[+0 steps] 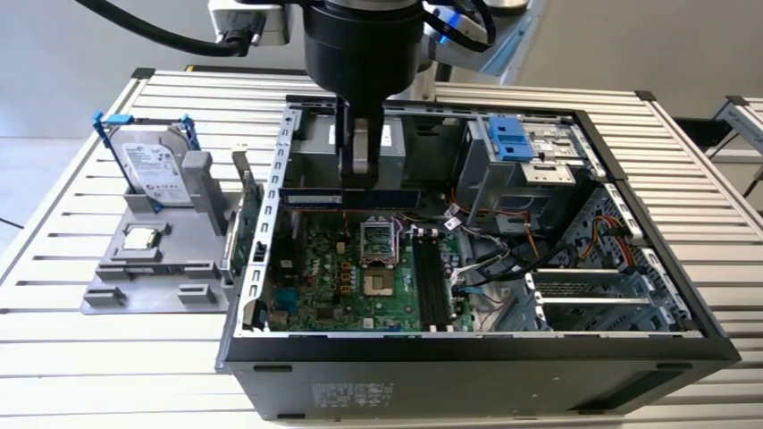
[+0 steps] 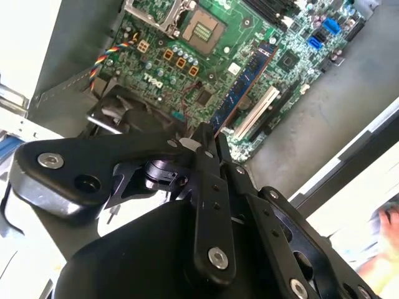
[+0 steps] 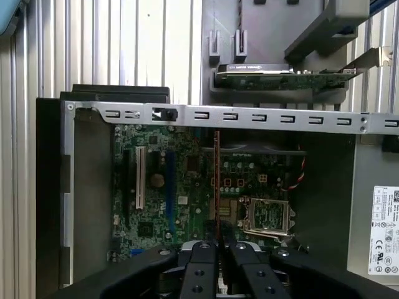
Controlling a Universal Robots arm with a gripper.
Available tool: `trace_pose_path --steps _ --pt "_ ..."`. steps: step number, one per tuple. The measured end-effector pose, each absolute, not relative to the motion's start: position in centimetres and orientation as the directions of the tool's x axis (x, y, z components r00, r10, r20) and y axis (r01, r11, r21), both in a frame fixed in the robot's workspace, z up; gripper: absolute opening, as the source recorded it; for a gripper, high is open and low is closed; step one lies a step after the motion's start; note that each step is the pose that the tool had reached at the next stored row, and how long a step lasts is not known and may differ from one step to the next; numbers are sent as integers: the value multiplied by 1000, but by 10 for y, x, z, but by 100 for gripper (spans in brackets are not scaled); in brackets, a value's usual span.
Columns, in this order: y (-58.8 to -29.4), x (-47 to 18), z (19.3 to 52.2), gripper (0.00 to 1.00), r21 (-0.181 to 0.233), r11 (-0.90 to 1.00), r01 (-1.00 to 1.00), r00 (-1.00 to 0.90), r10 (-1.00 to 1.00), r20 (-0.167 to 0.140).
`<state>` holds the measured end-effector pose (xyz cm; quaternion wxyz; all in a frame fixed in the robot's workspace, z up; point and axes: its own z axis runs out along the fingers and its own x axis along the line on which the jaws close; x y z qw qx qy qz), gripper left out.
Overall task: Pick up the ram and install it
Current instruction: 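Pick up the ram and move it above insertion slot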
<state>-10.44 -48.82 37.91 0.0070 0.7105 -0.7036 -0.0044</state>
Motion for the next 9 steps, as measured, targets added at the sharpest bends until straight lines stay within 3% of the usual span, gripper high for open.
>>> trace_pose_path --steps 9 --pt "-488 -87 379 0 16 -10 -1000 10 -1000 4"
